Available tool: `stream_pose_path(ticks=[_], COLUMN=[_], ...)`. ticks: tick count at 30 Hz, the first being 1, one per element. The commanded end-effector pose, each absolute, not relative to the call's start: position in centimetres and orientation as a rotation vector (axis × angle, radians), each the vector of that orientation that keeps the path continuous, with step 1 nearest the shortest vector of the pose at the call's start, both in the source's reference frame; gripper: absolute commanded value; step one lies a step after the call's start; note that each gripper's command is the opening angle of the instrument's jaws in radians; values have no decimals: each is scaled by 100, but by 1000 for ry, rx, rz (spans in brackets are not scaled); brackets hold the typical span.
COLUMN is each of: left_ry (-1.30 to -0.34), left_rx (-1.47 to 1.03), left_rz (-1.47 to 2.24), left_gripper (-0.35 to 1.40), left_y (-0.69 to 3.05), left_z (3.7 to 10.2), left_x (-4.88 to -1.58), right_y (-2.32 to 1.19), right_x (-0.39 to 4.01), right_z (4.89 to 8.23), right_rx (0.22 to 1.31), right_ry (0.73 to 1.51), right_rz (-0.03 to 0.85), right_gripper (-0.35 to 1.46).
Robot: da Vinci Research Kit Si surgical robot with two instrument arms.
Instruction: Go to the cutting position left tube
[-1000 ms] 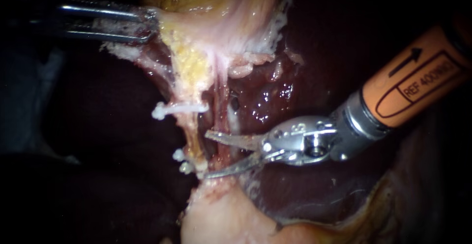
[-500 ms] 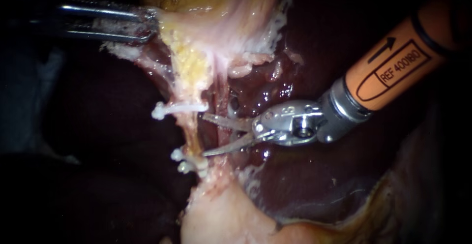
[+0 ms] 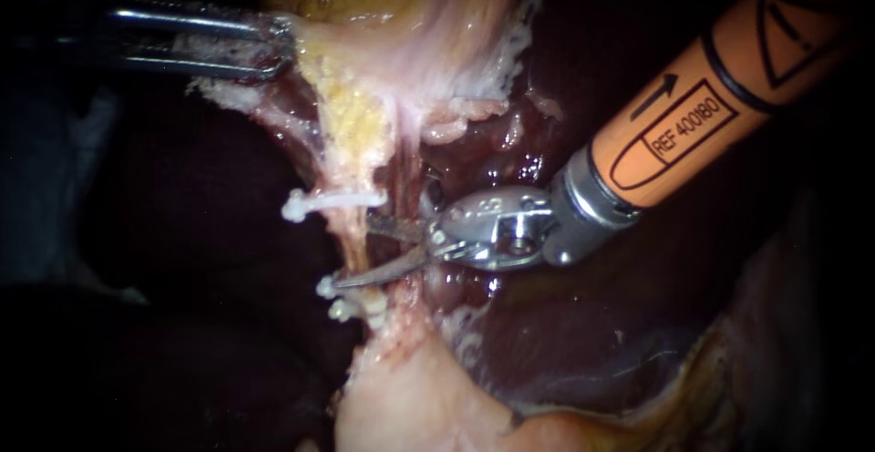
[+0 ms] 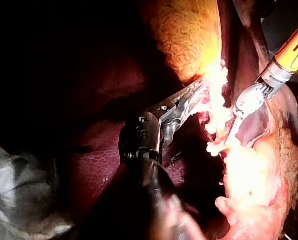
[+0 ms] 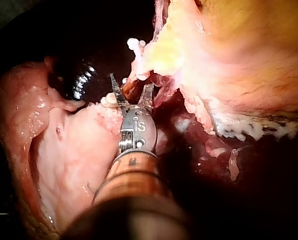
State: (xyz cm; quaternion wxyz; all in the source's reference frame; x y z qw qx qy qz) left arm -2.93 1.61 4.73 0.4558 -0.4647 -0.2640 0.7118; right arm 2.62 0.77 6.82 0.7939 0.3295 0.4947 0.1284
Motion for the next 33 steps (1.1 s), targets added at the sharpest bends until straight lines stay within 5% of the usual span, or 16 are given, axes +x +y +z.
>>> stream_pose_path(ticks=[1, 15, 33], left_ry=[-651, -650, -651], left_rx=[-1146, -1145, -1146], left_rz=[1755, 1755, 1756], left_gripper=[-35, -35, -35], left_y=[161, 161, 161], left_z=[473, 473, 473], left_x=[-293, -294, -292], right_y=[76, 68, 66], right_x=[265, 308, 309], right_z=[681, 666, 586], right_rx=[710, 700, 739], right_ry=[1072, 1123, 1207], right_rz=[275, 297, 316], right_gripper=[144, 143, 143])
